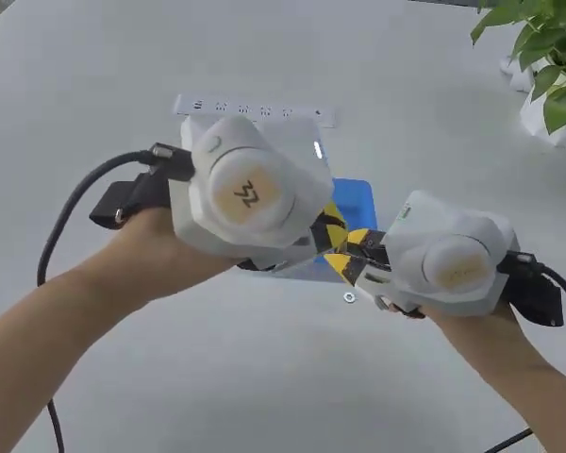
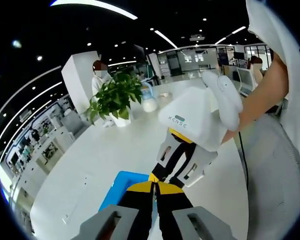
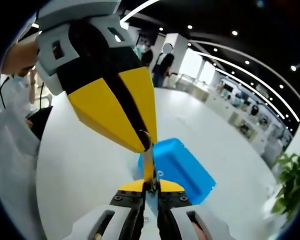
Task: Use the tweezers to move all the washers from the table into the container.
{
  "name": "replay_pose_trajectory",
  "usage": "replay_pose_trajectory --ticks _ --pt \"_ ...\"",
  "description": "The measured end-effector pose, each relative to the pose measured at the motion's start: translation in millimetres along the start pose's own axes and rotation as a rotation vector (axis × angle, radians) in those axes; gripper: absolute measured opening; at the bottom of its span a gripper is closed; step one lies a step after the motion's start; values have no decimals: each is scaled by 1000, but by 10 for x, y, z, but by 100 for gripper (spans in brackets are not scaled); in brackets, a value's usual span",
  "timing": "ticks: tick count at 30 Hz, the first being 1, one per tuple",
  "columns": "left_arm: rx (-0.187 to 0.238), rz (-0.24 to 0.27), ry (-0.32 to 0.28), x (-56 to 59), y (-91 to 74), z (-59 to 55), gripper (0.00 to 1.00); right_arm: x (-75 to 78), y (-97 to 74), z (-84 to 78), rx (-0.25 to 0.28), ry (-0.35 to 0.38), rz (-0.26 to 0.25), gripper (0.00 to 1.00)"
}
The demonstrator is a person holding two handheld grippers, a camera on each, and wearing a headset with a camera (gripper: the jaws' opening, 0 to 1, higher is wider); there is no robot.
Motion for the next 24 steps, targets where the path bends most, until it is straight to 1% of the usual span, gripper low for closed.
replay_pose_trajectory --ticks 6,11,13,14,16,17,21,24 --pt "2 29 11 -133 17 -1 0 110 89 72 10 -19 -14 4" --pt "-8 47 21 -233 46 -35 0 191 194 101 19 -16 -18 4" --pt "-14 51 17 -279 69 -60 0 218 261 97 22 -10 -18 4" --pt "-21 51 -2 -305 89 -83 0 226 286 94 20 -8 -17 4" --pt "-27 56 -16 -359 130 -142 0 245 345 80 18 1 -10 4" --pt "-30 57 -19 -368 143 -153 0 256 380 69 17 10 -9 4" --pt "-51 57 -12 -422 226 -244 0 278 486 24 9 45 9 4" --pt "-62 50 -11 -446 271 -285 0 281 552 -19 -6 51 17 4"
Point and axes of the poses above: the centre of the closed fingertips' face, and the gripper's own axes: y roughly forward along the fingers, x roughly to its right, z roughly out of its top, the point moved 8 cm from there along -y, roughly backward along the fingers, and after that the axes turned 2 degrees about -y, right-handed, at the moved point
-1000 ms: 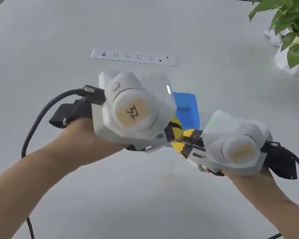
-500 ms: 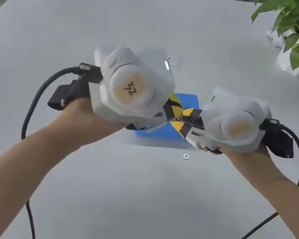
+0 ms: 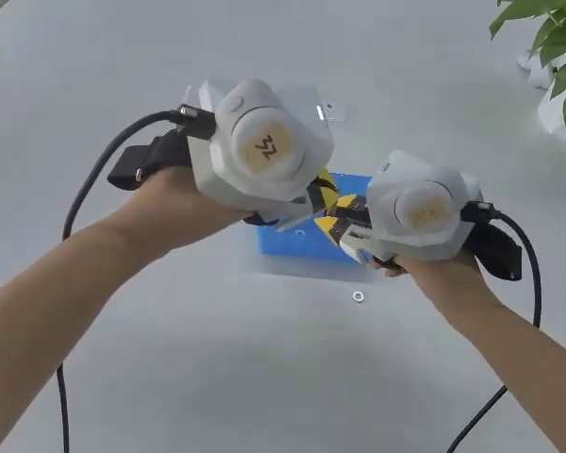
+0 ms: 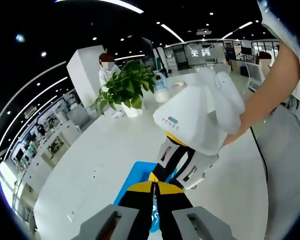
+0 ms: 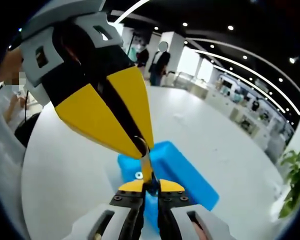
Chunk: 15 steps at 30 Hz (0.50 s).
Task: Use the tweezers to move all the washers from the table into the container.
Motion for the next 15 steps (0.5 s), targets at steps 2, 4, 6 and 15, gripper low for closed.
replay_pose_trajectory --ticks 2,4,6,15 --pt "-1 -7 -8 -21 38 -17 0 22 29 -29 -6 9 4 4" --pt "-6 -12 -23 -44 83 -37 0 44 52 -56 -10 30 11 4" --pt "-11 -13 -23 -56 124 -51 0 68 87 -84 -15 42 11 5" --pt "-56 -11 -15 -87 237 -106 0 92 241 -130 -44 93 29 5"
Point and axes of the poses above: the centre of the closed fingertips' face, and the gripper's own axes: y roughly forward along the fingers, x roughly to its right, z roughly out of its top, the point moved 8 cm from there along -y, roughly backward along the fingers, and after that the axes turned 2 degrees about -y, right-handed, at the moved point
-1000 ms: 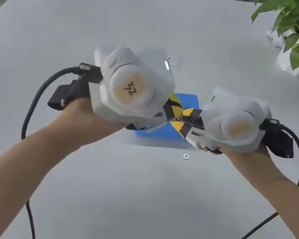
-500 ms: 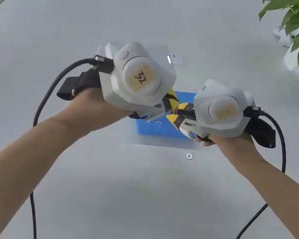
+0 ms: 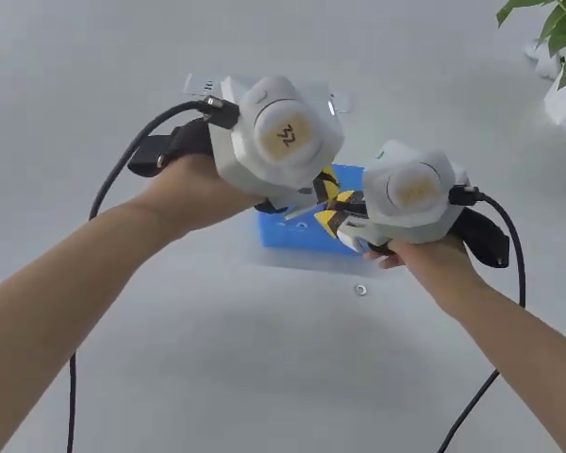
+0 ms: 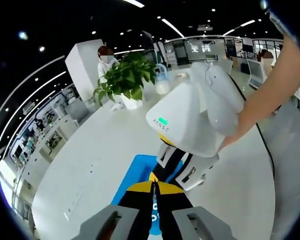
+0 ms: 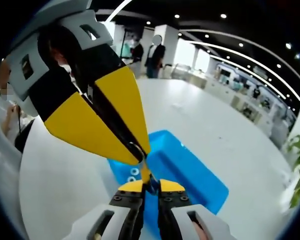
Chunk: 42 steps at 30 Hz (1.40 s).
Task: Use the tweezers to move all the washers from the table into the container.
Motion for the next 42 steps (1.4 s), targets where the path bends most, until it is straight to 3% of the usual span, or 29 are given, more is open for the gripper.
replay_pose_trajectory --ticks 5,12,28,35,42 --pt "-12 13 -6 -53 2 -31 0 22 49 25 6 58 12 5" --pt "-29 6 -8 -135 66 -46 0 56 118 32 -4 64 13 5" --pt "-47 -12 14 -137 108 -69 0 103 172 -9 1 95 30 6" --pt "-23 -6 46 -36 -66 38 0 44 -13 55 35 56 11 7" --pt "26 3 96 131 -261 219 0 -35 -338 102 93 43 -39 8"
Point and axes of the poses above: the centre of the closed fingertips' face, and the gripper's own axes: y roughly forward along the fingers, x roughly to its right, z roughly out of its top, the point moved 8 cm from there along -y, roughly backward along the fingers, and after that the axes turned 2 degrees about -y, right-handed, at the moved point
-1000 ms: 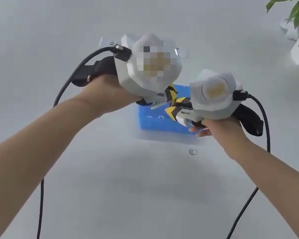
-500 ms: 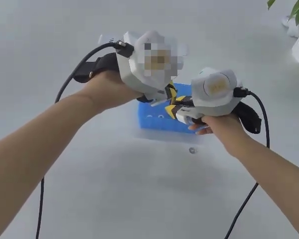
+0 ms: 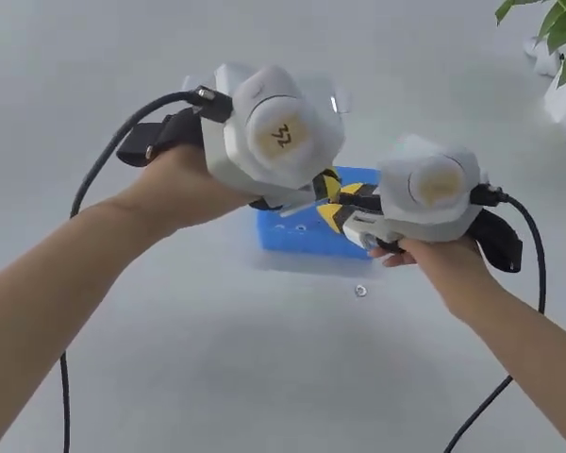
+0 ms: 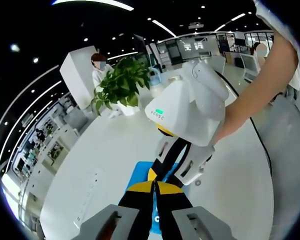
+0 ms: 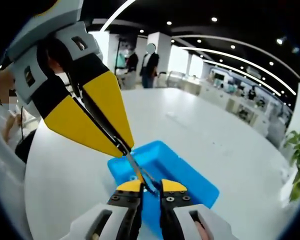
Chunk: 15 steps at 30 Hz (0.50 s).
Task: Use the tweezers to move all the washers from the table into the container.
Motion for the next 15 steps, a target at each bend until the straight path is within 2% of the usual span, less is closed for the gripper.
replay_pose_trajectory --ticks 7,15 --pt "49 4 26 146 -147 182 0 -91 -264 50 36 0 -29 8" --pt "83 -29 33 312 -191 296 0 -171 -491 -54 43 23 -71 8"
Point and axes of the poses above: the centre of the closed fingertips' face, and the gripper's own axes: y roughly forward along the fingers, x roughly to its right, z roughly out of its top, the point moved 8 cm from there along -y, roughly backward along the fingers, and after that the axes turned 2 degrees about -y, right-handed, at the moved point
